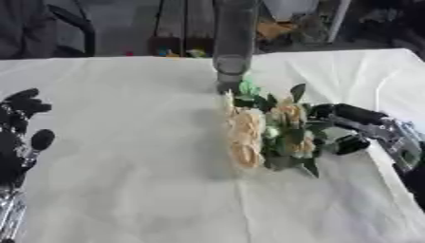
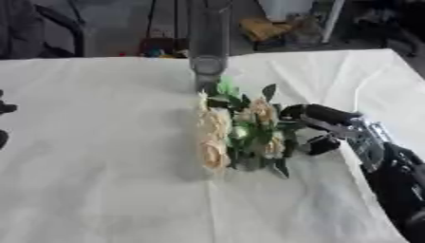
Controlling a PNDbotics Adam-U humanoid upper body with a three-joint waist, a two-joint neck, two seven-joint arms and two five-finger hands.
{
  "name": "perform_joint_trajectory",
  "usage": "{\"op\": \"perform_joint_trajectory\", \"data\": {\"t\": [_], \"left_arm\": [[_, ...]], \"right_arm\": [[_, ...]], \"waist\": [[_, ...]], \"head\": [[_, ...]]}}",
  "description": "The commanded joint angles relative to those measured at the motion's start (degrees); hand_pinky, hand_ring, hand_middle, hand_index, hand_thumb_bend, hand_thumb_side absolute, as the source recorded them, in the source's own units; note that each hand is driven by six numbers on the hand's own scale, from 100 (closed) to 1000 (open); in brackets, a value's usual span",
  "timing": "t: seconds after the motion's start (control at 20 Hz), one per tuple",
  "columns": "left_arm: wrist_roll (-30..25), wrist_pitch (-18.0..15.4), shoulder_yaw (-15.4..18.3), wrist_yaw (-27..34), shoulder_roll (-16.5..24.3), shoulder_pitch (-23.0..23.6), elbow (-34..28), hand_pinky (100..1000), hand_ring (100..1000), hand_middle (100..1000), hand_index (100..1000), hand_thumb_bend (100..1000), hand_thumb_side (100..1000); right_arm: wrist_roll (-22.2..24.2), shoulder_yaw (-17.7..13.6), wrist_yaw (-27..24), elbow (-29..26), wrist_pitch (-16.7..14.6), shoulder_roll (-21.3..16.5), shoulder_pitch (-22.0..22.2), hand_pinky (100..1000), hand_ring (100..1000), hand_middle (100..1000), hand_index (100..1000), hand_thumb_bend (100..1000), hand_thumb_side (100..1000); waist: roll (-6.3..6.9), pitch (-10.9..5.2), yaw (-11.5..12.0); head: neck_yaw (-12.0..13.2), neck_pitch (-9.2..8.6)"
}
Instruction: Arrange flowers into the vase.
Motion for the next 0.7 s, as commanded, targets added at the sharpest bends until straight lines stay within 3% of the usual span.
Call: {"op": "perform_joint_trajectory", "data": {"t": [0.05, 0.7], "left_arm": [[-0.17, -0.09, 0.17, 0.16, 0.72, -0.73, -0.82, 922, 682, 762, 647, 1000, 497], [-0.14, -0.09, 0.17, 0.17, 0.67, -0.63, -0.80, 921, 681, 761, 647, 1000, 497]], "right_arm": [[0.38, -0.64, 2.18, 0.29, -1.66, -0.67, -1.15, 751, 881, 787, 916, 253, 100], [-4.54, -1.58, 7.49, 2.57, -0.84, -1.05, -1.06, 750, 885, 801, 920, 257, 100]], "waist": [[0.12, -0.58, 0.15], [-0.01, -0.63, 0.17]], "head": [[-0.25, 0.03], [-0.75, 0.17]]}}
